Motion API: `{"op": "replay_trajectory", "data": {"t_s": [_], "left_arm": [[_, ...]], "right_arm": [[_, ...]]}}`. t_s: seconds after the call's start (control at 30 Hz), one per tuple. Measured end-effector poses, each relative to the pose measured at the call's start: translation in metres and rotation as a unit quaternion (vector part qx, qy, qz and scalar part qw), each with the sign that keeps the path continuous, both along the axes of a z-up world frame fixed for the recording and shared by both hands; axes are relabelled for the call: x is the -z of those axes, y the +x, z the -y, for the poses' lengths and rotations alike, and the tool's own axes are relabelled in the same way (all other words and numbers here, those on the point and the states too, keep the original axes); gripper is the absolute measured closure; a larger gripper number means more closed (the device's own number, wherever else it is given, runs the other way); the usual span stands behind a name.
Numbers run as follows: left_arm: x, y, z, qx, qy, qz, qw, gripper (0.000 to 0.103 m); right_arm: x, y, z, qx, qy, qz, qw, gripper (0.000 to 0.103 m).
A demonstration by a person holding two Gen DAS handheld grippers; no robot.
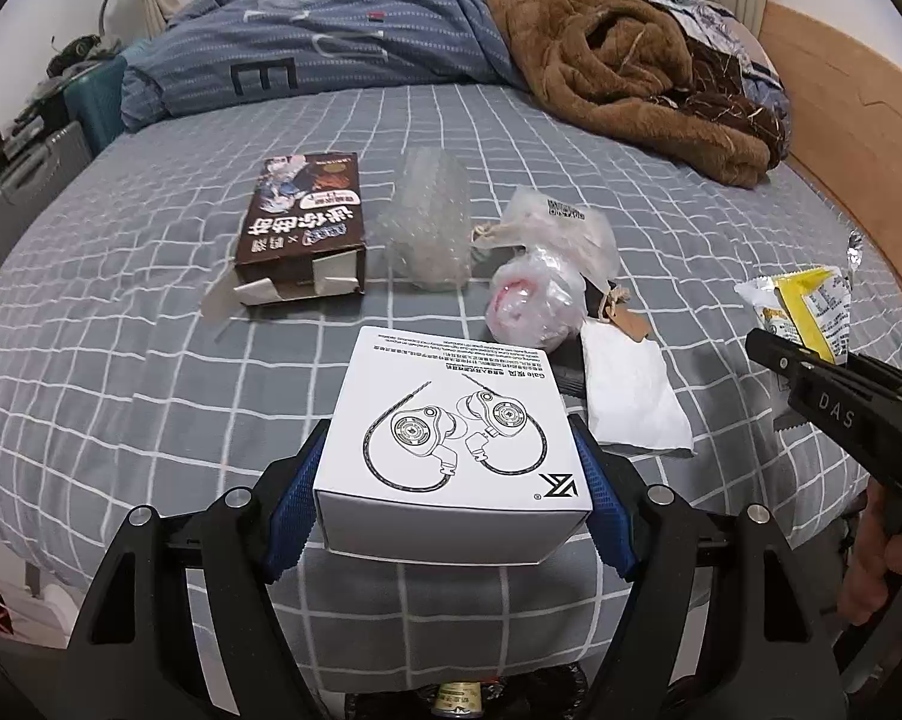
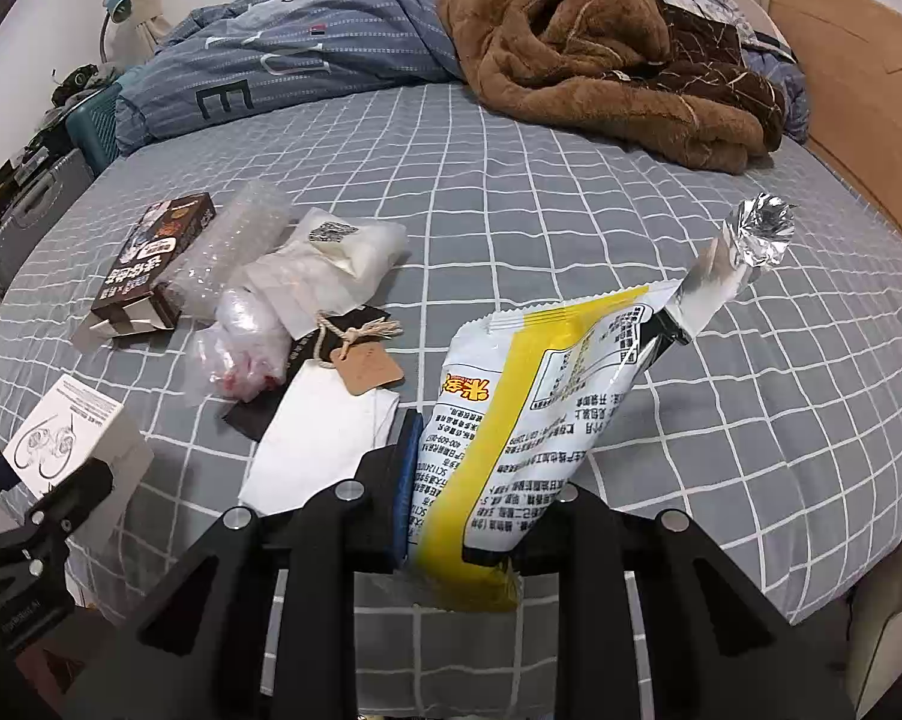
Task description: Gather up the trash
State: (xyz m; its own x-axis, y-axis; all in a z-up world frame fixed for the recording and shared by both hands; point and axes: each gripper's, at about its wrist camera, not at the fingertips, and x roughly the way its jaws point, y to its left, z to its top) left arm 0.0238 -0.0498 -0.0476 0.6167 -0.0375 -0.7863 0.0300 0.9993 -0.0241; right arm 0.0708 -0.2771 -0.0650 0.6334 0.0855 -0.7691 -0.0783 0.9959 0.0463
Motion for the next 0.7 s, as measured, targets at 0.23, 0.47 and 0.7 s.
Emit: {"op": "replay_trajectory", "data": {"t_s": [0.23,0.47,0.7], "left_arm": [[-0.007,-0.011,-0.004,0.003,0.003,0.008,1.0,0.03],[-0.01,-0.032,-0.011,0.002,-0.003,0.014,0.9999,0.03],[-0.012,-0.05,-0.02,-0.002,-0.02,0.014,0.9997,0.03]], "right_arm": [[-0.011,-0.02,-0.006,-0.006,-0.002,0.015,1.0,0.081],[-0.018,-0.039,-0.012,-0.012,-0.004,0.023,1.0,0.081],[-0.02,-0.051,-0.013,-0.011,-0.003,0.026,1.0,0.081]]}}
